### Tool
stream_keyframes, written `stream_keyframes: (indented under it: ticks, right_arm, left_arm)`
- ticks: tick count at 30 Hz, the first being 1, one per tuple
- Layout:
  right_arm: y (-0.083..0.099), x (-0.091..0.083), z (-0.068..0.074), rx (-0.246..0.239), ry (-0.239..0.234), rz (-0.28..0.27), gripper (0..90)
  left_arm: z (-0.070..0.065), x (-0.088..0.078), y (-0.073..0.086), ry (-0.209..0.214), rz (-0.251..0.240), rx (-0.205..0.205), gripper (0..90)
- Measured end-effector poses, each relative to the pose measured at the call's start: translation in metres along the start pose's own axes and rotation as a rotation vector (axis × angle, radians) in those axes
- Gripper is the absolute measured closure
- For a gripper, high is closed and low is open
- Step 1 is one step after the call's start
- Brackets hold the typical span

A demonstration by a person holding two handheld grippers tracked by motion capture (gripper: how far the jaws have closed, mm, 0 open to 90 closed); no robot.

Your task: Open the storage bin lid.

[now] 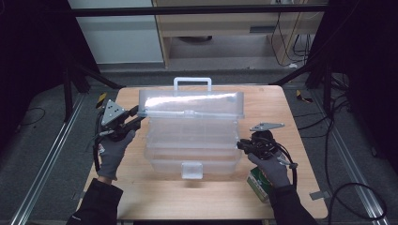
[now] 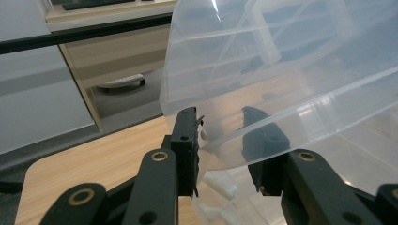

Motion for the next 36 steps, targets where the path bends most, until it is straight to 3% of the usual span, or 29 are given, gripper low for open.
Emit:
stream_keyframes:
  ticks: [1,3,12,22,36]
  right_arm:
    - [0.000,0.000,0.000,-0.001,0.001,0.000,76.3]
    - [0.000,0.000,0.000,-0.001,0.000,0.001,76.3]
    - [0.000,0.000,-0.001,0.000,-0.004,0.000,76.4]
    - [0.000,0.000,-0.001,0.001,-0.003,0.002,76.5]
    - [0.000,0.000,-0.001,-0.003,-0.004,0.001,76.5]
  left_arm:
    - [-0.001,0.000,-0.001,-0.003,0.008,-0.019,66.4]
    - [0.001,0.004,-0.005,-0.016,-0.001,0.010,68.3]
    - [0.004,0.015,-0.015,-0.061,0.001,0.008,74.7]
    - [0.007,0.023,-0.023,-0.068,0.010,-0.008,75.7]
    - [0.009,0.036,-0.035,-0.100,0.012,-0.001,76.1]
Point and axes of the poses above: each handheld gripper's, and its own axes: x roughly forward along the jaws, y roughly out of its underside, z roughly to its left, the point moved 1 cm from there along x, roughly forward along the jaws, and after that the axes turned 12 degrees about -x, right-handed, at the moved point
